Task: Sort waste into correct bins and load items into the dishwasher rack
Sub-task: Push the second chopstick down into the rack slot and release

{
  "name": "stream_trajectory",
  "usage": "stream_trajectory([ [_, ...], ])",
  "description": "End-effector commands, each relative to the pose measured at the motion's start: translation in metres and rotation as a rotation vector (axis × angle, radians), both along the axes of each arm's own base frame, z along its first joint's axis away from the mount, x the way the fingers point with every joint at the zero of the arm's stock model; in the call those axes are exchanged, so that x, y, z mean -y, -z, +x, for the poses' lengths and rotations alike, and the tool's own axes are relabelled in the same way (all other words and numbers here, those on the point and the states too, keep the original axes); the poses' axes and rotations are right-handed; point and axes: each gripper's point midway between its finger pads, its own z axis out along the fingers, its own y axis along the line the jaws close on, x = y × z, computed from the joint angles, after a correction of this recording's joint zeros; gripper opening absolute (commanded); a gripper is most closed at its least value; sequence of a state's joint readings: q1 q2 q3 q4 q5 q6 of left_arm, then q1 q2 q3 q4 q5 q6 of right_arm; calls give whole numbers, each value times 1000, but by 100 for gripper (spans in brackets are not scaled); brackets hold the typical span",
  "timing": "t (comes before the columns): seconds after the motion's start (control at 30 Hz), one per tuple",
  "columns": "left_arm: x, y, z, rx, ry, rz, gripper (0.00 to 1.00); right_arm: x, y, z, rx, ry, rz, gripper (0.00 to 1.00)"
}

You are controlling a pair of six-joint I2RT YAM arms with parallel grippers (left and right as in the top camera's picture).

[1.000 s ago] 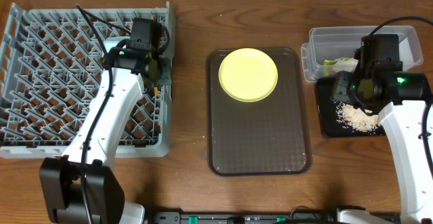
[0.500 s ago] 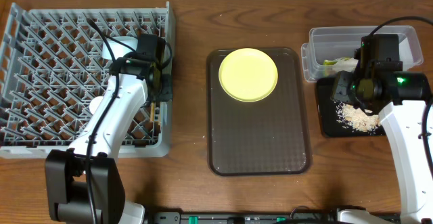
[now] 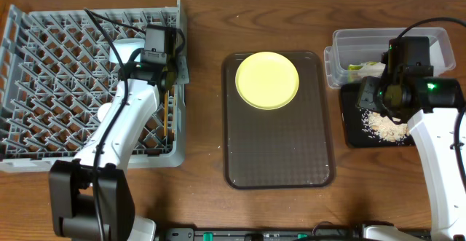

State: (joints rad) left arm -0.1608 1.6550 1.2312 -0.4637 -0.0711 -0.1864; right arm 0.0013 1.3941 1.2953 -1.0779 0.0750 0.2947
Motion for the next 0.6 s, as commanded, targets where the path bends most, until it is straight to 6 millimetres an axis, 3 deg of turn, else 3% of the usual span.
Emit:
stream_trajectory([
  [0.0,-7,9,13,7,-33,32,6,2,-5,2,14,-6,-2,55],
  [0.17,-8,39,21,-33,-39,51,6,2,-5,2,14,-7,-2,54],
  [0.33,-2,55,21,-66,-25,28,6,2,-5,2,14,-6,-2,55],
  [0.57,38,55,16,-93,101,-161,6,2,-5,3,18,-7,-2,55],
])
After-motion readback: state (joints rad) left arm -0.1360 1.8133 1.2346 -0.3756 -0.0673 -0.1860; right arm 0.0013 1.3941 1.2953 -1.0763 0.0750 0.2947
